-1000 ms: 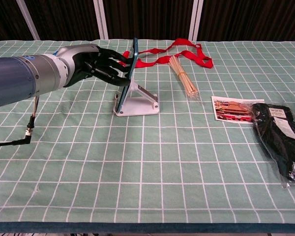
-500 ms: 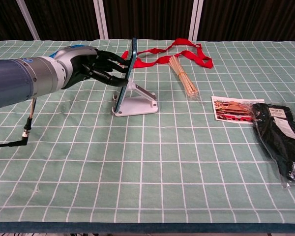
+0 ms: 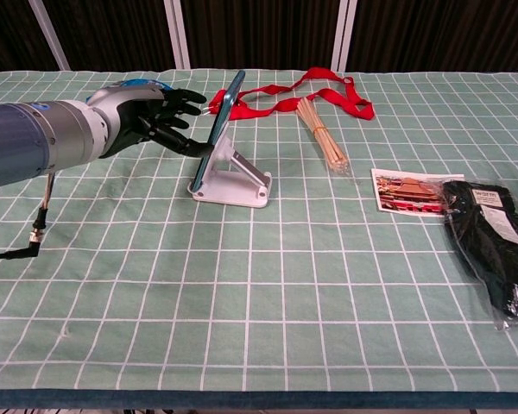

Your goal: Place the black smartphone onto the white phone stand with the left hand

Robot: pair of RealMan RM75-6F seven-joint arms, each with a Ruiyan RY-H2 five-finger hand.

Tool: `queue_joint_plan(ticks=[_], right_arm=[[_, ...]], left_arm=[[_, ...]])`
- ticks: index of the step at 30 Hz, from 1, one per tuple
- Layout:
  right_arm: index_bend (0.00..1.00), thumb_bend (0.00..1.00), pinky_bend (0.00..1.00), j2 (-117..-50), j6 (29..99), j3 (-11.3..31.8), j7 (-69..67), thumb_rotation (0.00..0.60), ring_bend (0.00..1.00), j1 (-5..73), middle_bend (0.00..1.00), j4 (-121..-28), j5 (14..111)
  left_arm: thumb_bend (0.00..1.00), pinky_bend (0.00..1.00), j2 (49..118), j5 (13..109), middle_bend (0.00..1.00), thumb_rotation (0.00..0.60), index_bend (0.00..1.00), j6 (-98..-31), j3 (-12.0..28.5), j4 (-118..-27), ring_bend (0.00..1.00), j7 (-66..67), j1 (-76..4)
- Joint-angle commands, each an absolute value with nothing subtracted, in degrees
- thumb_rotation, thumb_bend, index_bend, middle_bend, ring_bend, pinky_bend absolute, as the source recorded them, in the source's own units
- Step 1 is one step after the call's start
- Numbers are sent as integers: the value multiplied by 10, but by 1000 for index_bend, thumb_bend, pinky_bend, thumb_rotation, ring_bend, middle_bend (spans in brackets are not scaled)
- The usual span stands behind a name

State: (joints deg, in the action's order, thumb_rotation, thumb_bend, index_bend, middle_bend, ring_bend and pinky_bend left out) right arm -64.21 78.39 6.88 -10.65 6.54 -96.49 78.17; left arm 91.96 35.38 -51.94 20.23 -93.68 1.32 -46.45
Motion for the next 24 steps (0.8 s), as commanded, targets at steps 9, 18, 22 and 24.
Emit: queue_joint_plan(ticks=[9, 18, 22, 24], right_arm=[[0, 114, 150, -643, 785, 67, -98, 600, 0, 65, 0, -964, 783], [0, 114, 150, -645, 790, 66, -91, 600, 0, 64, 0, -963, 788], [0, 114, 150, -646, 791, 65, -83, 600, 0, 65, 0, -962, 789], [0, 114, 150, -647, 790, 64, -76, 600, 0, 65, 0, -961, 789]], left_arm=[[242, 0, 853, 438, 0, 600, 0, -607, 142, -1014, 0, 67, -413], [215, 0, 774, 616, 0, 600, 0, -728, 33, -1047, 0, 120, -325], [169, 0, 745, 691, 0, 600, 0, -797, -13, -1025, 0, 146, -277], [152, 0, 732, 714, 0, 600, 0, -831, -31, -1014, 0, 156, -250]])
